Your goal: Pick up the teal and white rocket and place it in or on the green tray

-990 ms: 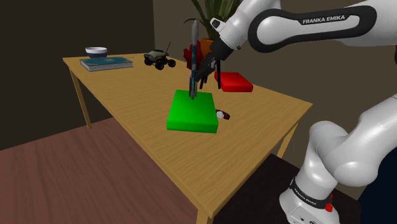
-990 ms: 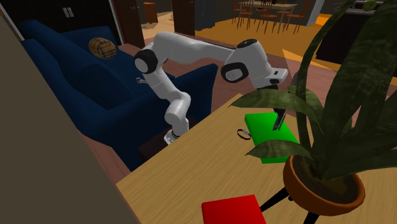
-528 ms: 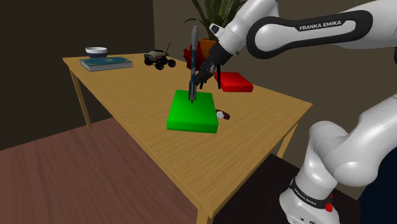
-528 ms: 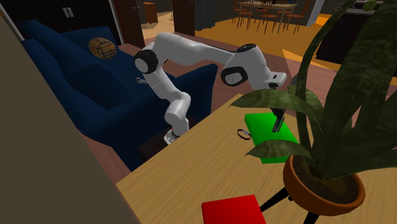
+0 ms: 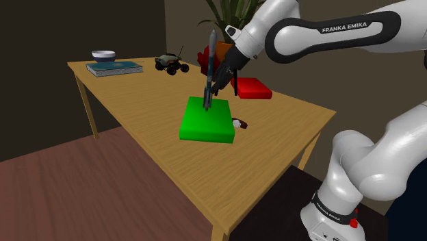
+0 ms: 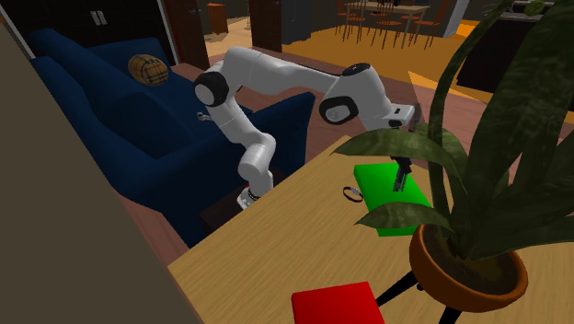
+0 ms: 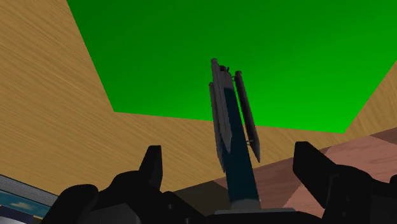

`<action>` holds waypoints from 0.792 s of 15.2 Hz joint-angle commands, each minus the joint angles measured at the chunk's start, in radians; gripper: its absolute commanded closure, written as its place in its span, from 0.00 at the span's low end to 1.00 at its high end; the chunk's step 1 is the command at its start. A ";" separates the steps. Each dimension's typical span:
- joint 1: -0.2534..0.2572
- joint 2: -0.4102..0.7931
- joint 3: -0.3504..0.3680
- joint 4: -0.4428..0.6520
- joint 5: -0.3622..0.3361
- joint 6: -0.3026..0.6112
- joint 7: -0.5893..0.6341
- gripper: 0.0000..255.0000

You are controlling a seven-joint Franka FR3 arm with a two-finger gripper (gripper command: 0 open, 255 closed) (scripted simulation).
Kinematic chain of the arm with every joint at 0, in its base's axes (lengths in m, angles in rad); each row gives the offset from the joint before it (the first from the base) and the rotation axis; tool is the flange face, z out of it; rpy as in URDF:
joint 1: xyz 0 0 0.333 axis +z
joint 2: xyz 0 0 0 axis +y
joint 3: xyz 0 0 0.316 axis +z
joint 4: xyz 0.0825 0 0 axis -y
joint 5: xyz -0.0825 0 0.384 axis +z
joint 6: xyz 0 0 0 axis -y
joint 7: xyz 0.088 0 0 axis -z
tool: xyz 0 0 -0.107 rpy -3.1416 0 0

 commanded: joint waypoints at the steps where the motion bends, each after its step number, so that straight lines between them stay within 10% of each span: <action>1: 0.000 0.000 0.000 0.000 0.000 0.000 0.000 0.00; 12: -0.013 -0.089 0.010 0.040 -0.011 -0.129 0.008 0.00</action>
